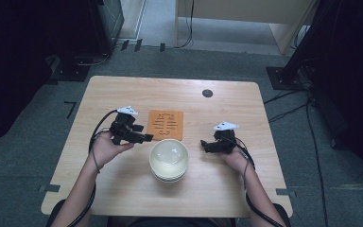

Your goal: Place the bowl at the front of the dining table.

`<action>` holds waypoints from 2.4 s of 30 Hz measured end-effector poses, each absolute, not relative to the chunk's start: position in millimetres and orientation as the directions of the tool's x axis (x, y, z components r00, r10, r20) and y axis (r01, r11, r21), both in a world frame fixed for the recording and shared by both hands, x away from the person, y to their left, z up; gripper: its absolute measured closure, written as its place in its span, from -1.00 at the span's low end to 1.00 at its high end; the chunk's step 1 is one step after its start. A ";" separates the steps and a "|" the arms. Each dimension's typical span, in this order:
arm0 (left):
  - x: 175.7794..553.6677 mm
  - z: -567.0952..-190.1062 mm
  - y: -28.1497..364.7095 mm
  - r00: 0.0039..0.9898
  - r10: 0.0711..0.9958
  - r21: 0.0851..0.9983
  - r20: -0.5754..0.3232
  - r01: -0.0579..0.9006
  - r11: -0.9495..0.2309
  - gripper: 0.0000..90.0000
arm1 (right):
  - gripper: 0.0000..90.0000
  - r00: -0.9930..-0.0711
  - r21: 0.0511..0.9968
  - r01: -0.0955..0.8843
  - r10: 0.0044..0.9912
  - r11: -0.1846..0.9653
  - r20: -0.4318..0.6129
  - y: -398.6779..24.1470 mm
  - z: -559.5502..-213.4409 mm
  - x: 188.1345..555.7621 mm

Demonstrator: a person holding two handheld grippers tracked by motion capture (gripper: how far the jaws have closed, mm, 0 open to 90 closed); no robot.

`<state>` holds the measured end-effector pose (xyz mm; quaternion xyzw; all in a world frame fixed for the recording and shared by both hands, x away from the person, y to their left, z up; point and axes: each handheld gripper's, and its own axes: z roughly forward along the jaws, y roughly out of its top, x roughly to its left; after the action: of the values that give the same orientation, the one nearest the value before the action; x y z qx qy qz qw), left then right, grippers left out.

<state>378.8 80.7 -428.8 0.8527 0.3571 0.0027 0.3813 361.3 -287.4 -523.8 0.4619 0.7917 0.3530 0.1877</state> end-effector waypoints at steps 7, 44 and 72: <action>375.2 -423.0 78.5 0.757 0.597 0.664 -0.266 0.593 -0.456 -0.27 | -0.79 -0.503 0.732 0.599 0.864 0.324 0.029 -287.4 -523.8 361.3; 359.1 -391.3 69.4 0.793 0.539 0.710 -0.286 0.553 -0.437 -0.30 | -0.79 -0.501 0.732 0.600 0.865 0.322 0.031 -287.2 -523.8 361.3; 345.1 -378.0 57.4 0.839 0.470 0.746 -0.275 0.495 -0.446 -0.22 | -0.79 -0.502 0.732 0.600 0.864 0.323 0.030 -287.3 -523.8 361.3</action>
<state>345.1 57.4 -378.0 0.8502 0.2837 -0.0138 0.4431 361.3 -287.3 -523.8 0.4625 0.7915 0.3529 0.1873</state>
